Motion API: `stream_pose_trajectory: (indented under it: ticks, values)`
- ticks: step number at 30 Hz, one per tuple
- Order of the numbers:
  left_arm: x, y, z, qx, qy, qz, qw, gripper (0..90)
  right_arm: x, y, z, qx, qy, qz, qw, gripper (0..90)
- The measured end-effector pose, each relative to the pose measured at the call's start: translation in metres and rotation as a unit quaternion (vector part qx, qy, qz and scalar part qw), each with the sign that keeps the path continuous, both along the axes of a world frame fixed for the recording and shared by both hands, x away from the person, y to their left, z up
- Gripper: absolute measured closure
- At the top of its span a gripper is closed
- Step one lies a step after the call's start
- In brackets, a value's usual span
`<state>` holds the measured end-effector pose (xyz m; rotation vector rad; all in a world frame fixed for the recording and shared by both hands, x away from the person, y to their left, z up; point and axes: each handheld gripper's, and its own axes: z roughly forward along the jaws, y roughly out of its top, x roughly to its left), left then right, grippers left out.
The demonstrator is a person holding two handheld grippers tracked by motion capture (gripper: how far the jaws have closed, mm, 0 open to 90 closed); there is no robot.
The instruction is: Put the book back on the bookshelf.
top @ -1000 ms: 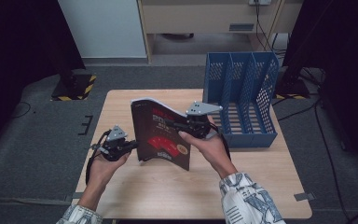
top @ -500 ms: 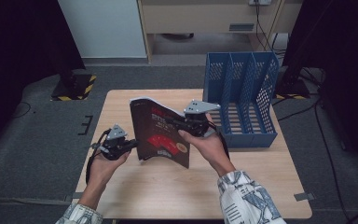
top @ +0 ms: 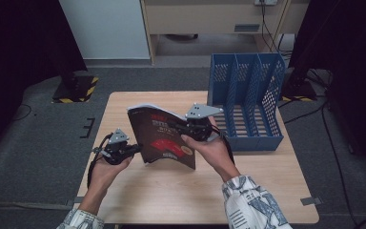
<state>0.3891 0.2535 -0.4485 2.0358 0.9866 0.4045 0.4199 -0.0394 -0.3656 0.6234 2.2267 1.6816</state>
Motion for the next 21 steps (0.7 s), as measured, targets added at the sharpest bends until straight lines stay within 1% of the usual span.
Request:
stream_pose_trajectory:
  ticks: [1,2,3,5,6,7,9,11,12,13,15,16,17,19,21]
  values:
    - [0.0,0.001,0.0,0.0,-0.001,0.003,1.0,83.3,0.0,0.0,0.0,0.001,0.0,0.0,1.0,87.1]
    - [-0.001,0.002,-0.002,-0.001,-0.004,0.012,0.9999,80.6,0.0,0.0,0.0,0.003,0.001,0.003,1.0,87.1]
    - [-0.001,0.003,-0.003,-0.002,-0.006,0.015,0.9999,73.7,0.0,0.001,0.001,0.003,0.0,0.008,1.0,87.1]
    - [-0.002,0.005,-0.005,-0.014,-0.004,0.021,0.9997,61.0,-0.001,0.002,0.001,0.002,-0.002,0.009,1.0,87.1]
    - [-0.004,0.007,-0.007,-0.015,-0.004,0.03,0.9994,55.4,-0.001,0.002,0.002,0.001,-0.002,0.01,0.9999,87.1]
    - [-0.005,0.009,-0.008,-0.013,-0.006,0.034,0.9993,48.0,-0.002,0.003,0.001,0.0,-0.003,0.011,0.9999,87.1]
    - [-0.01,0.014,-0.013,-0.014,-0.007,0.047,0.9988,37.8,-0.002,0.003,0.001,0.0,-0.004,0.01,0.9999,87.1]
    - [-0.013,0.021,-0.021,-0.01,-0.009,0.059,0.9982,32.6,-0.002,0.003,0.001,0.003,-0.005,0.009,0.9999,87.1]
    - [-0.014,0.022,-0.025,-0.012,-0.007,0.065,0.9978,28.5,-0.002,0.003,0.001,0.004,-0.006,0.009,0.9999,87.1]
    - [-0.016,0.026,-0.03,-0.012,-0.003,0.069,0.9976,26.5,-0.002,0.003,0.002,0.005,-0.005,0.009,0.9999,87.1]
    - [-0.017,0.031,-0.043,-0.021,0.012,0.08,0.9965,22.3,-0.003,0.004,0.003,0.006,-0.008,0.008,0.9999,87.1]
    - [-0.016,0.034,-0.048,-0.021,0.021,0.083,0.9961,19.9,-0.003,0.005,0.003,0.006,-0.007,0.008,0.9999,87.1]
    - [-0.016,0.035,-0.051,-0.017,0.026,0.087,0.9957,17.5,-0.003,0.005,0.004,0.006,-0.008,0.008,0.9999,87.1]
    - [-0.016,0.038,-0.054,-0.008,0.028,0.093,0.9952,14.0,-0.003,0.006,0.004,0.007,-0.008,0.007,0.9999,87.1]
    - [-0.016,0.04,-0.055,-0.012,0.028,0.095,0.995,11.0,-0.003,0.007,0.004,0.009,-0.008,0.006,0.9999,87.1]
